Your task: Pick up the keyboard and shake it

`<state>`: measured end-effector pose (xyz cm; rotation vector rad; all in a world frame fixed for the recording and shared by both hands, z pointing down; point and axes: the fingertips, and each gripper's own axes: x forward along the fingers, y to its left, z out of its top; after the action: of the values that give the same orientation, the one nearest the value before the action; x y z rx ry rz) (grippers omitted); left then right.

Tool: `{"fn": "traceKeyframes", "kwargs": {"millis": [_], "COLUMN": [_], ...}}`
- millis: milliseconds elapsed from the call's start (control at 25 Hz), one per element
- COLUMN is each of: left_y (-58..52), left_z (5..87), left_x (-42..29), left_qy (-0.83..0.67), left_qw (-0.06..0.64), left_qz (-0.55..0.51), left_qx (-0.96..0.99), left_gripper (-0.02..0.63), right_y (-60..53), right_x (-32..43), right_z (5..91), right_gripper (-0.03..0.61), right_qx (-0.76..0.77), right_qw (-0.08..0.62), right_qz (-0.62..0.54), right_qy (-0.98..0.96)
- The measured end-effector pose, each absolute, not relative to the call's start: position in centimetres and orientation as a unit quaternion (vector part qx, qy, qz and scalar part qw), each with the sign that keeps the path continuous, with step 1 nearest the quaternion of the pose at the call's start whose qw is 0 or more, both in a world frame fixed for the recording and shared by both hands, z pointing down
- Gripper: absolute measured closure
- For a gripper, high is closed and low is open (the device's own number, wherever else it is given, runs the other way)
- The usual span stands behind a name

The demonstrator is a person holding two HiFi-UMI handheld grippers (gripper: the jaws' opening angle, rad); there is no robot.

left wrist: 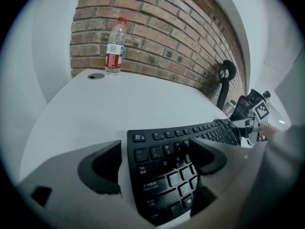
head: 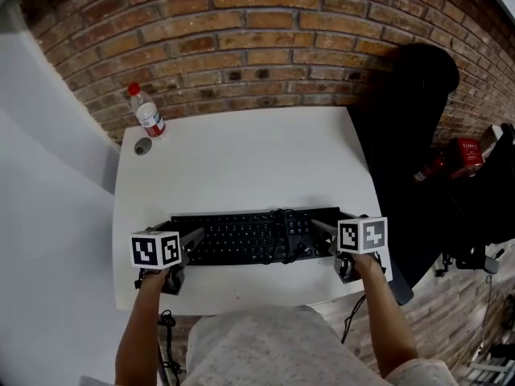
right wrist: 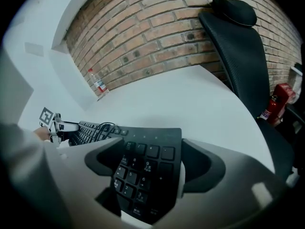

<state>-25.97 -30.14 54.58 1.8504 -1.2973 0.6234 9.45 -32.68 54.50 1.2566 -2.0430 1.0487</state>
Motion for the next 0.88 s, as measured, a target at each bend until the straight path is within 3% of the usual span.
{"fn": "traceKeyframes", "kwargs": {"millis": [80,200,880], "left_y": [-30.2,-30.3,-30.0], "left_z": [54.6,54.6,52.1], "left_x": [-25.6,-25.8,-26.9], "left_qy": [-0.508,-0.509,-0.536], "left_qw": [0.396,0.403,0.37], "left_qz": [0.245,0.242,0.211], "left_qx": [0.725,0.721,0.729], "left_gripper": [0.218,0.23,0.239], "right_y": [-32.7,-32.7,-34.5], "right_x": [9.5,9.4,8.4], "right_z": [54.5,54.6,51.5], "right_gripper": [0.187,0.192,0.209], "right_qx": [0.459,0.459,0.471], "right_qw": [0.264,0.264,0.245], "right_qz": [0.392,0.395,0.344], "right_qy": [-0.753,-0.751,-0.774]}}
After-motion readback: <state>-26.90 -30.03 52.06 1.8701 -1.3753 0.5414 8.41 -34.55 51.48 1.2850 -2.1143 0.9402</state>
